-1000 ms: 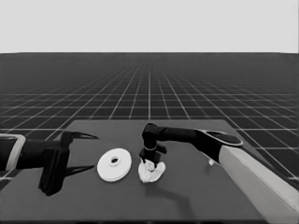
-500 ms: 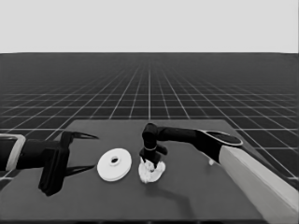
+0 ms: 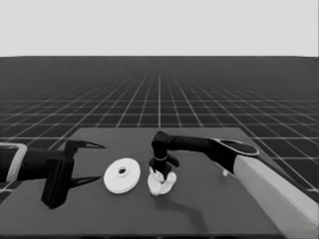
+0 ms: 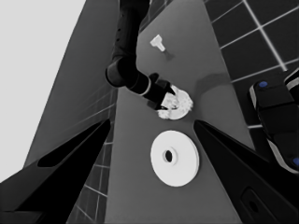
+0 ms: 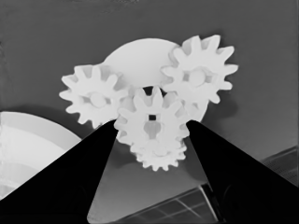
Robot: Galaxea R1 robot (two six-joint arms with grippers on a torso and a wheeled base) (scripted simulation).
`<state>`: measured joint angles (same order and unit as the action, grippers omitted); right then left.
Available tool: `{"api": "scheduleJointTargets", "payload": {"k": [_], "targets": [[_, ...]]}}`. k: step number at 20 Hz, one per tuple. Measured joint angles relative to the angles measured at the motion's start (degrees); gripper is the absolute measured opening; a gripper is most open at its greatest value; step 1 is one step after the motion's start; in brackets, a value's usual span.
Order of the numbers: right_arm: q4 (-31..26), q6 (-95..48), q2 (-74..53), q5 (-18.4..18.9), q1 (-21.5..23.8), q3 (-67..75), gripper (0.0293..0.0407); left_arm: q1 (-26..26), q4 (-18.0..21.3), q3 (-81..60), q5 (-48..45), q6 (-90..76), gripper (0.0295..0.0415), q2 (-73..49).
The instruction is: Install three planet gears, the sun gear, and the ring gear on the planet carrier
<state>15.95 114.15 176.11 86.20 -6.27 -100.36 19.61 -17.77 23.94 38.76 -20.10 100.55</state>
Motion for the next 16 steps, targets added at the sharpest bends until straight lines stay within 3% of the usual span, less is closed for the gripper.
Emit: {"api": "scheduleJointTargets", "payload": {"k": [16], "targets": [[0.0, 9.6, 0.0, 0.0, 0.0, 0.0, 0.0309, 0.0, 0.0, 0.0, 0.0, 0.0, 0.0385, 0.0]]}}
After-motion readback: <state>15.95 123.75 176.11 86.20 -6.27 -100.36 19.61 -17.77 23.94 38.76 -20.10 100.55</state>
